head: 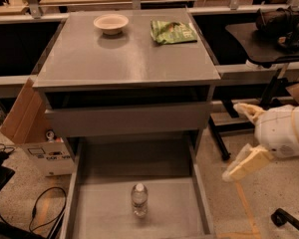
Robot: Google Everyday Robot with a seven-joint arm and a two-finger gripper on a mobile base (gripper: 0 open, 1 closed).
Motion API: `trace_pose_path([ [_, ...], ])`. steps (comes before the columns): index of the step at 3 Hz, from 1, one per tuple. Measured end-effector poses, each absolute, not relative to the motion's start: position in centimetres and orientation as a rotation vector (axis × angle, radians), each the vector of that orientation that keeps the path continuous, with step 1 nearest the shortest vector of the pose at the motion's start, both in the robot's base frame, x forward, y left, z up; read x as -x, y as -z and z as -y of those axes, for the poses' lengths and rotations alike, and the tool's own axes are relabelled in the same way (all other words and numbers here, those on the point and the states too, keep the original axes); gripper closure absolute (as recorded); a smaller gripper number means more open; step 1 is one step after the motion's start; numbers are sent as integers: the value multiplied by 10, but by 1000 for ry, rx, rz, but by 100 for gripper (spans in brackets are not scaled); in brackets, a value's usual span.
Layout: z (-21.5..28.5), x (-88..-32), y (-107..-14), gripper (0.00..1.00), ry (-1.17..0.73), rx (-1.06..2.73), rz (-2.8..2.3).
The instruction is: Pick water bottle from middle drawer and place on counter
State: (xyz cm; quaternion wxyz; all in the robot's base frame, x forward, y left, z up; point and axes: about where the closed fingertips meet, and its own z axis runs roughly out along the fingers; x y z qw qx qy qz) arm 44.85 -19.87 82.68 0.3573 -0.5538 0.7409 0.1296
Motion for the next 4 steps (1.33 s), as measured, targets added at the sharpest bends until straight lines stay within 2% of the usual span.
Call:
trace_pose_path([
  [3, 96, -465, -621, 0, -708, 1381, -1646],
  [4, 95, -465, -621, 0, -711, 1382, -1645],
])
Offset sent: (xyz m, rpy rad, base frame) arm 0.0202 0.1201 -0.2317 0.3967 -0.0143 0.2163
